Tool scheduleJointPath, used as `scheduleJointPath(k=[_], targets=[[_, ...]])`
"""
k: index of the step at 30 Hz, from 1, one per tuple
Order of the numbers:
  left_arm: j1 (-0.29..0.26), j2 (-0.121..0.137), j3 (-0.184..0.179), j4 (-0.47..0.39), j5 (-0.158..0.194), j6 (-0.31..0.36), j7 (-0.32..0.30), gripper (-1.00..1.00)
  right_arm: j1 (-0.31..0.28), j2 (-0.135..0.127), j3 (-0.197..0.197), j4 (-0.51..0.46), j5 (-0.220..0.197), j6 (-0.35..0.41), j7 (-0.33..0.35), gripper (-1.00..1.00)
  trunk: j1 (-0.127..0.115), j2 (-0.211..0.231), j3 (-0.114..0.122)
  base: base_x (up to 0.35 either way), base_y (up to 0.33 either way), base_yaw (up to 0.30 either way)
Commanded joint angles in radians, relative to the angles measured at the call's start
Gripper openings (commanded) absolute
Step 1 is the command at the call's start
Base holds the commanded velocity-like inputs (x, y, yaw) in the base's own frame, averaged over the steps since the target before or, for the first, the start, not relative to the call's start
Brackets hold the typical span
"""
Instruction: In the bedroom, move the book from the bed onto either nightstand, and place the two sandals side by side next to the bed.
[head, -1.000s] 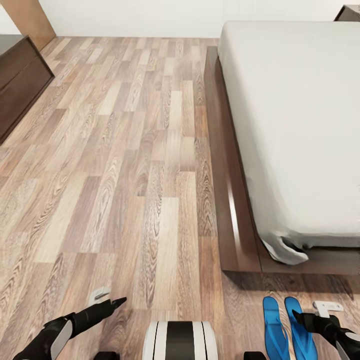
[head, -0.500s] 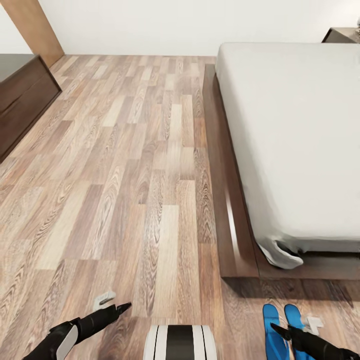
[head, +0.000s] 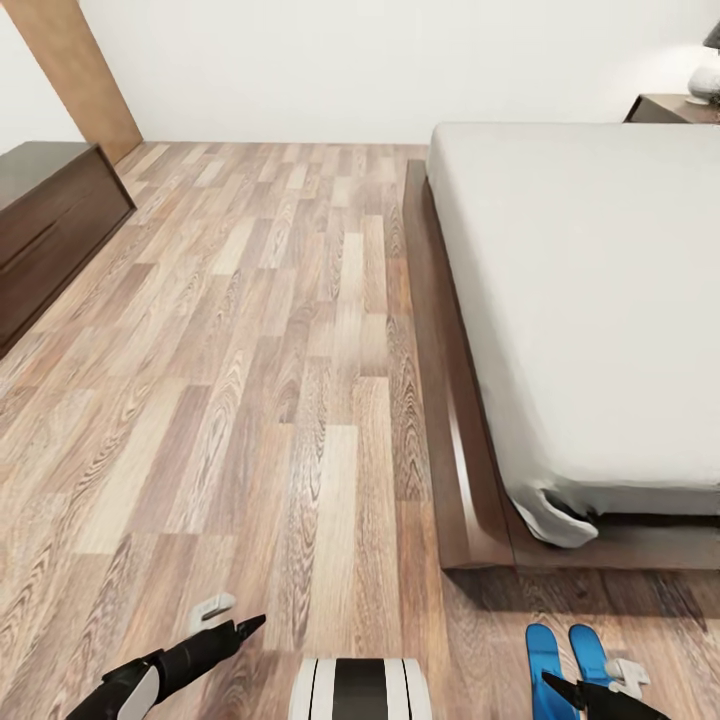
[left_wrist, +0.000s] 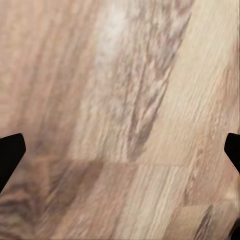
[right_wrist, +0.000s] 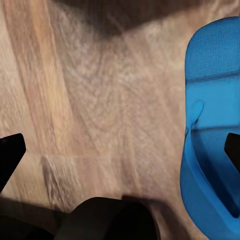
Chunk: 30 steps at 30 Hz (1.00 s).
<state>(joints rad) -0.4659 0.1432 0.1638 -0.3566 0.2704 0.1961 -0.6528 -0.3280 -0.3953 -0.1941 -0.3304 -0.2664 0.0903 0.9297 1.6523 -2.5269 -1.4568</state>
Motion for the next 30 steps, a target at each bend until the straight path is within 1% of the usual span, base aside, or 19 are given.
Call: scheduleJointPath(k=[1,3,7,30], targets=[[0.000,-0.004,0.003,0.001,0.007,0.009,-0.003,1.00,0.000,0.000,-0.002,0.001,-0.007,0.009,0.004,1.00,-0.001,0.000,0.003,0.000,0.000,0.000],[0.000,-0.004,0.003,0.001,0.006,0.009,-0.003,1.00,0.000,0.000,-0.002,0.001,-0.007,0.006,0.003,1.00,-0.001,0.001,0.011,0.000,0.000,0.000],[0.000,-0.005,0.003,0.001,0.006,0.008,-0.002,1.00,0.000,0.001,-0.001,0.002,-0.007,-0.024,0.003,1.00,-0.003,0.001,0.027,0.000,0.000,0.000],[0.000,-0.005,0.003,0.001,0.006,0.008,-0.002,1.00,0.000,0.003,-0.001,0.002,-0.005,-0.027,0.003,1.00,-0.014,0.007,0.116,0.000,0.000,0.000]])
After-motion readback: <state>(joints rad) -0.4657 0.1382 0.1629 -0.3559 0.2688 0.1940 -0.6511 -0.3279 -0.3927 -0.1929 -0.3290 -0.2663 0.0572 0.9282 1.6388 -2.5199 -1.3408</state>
